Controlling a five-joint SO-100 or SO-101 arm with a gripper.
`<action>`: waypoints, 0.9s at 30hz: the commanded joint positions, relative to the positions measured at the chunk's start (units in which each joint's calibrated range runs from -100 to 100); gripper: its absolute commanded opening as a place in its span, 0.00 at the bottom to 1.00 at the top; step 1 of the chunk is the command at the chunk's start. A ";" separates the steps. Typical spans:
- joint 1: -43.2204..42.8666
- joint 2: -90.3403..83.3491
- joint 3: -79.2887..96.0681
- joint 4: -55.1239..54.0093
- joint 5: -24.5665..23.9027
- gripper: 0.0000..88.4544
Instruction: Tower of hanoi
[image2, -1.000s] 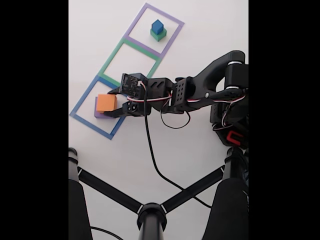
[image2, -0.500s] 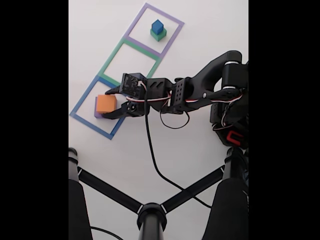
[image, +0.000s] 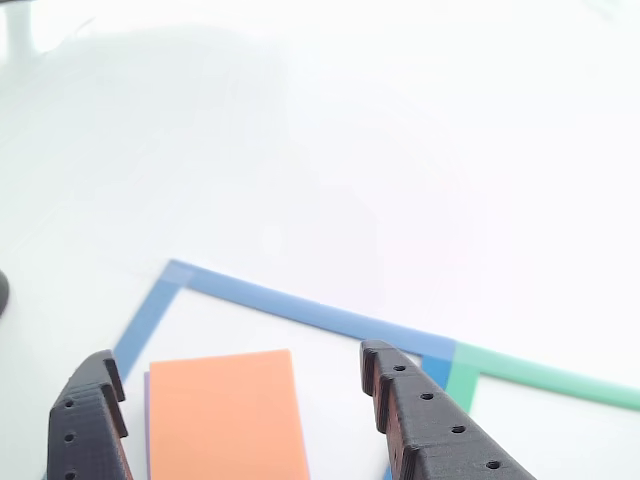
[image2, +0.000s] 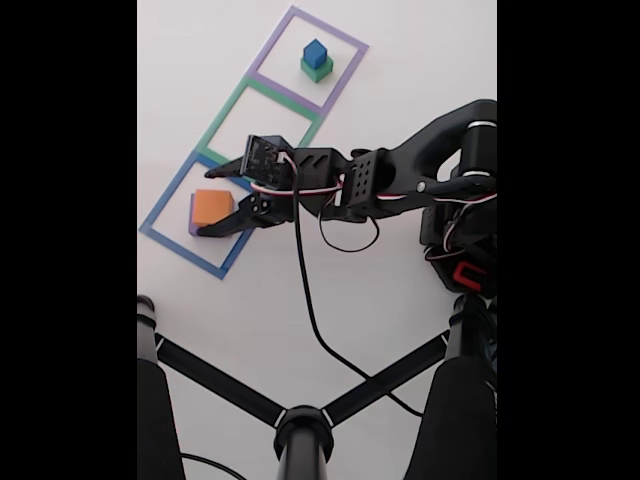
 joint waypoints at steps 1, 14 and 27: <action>2.70 -15.18 -5.19 21.42 0.00 0.18; 11.92 -32.09 -39.27 87.30 0.00 0.00; 29.23 -27.84 -72.44 121.78 0.00 0.00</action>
